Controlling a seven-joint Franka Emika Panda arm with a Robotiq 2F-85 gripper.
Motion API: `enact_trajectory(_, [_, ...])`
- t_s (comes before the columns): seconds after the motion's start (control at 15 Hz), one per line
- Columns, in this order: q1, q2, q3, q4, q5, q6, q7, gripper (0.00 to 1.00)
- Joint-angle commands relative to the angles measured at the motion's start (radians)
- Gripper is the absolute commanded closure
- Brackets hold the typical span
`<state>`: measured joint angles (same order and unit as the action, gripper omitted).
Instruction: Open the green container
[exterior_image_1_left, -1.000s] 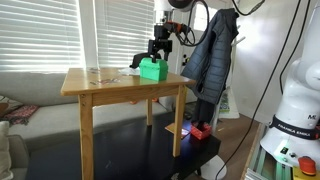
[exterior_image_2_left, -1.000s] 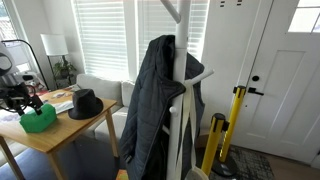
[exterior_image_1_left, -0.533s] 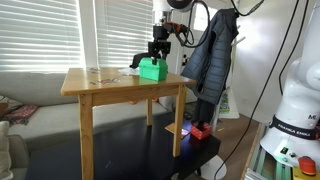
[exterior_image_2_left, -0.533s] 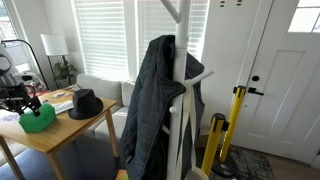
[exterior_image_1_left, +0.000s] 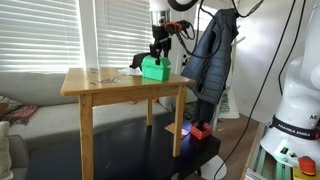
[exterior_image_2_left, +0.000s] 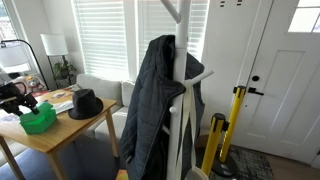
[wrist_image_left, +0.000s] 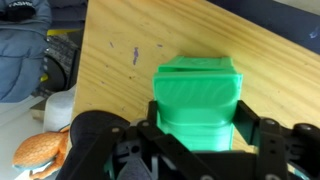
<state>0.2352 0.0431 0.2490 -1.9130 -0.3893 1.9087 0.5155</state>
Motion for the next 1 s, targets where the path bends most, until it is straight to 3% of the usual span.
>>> enact_trajectory(0.0, [0.043, 0.01, 0.012, 0.02, -0.148, -0.081, 0.119, 0.51])
enact_trajectory(0.4, [0.098, 0.046, 0.043, 0.037, -0.299, -0.265, 0.301, 0.51])
enact_trajectory(0.67, [0.129, 0.085, 0.06, 0.057, -0.356, -0.379, 0.351, 0.51])
enact_trajectory(0.73, [0.111, 0.047, 0.051, 0.014, -0.315, -0.314, 0.318, 0.26])
enact_trajectory(0.93, [0.123, 0.066, 0.055, 0.025, -0.332, -0.346, 0.333, 0.26])
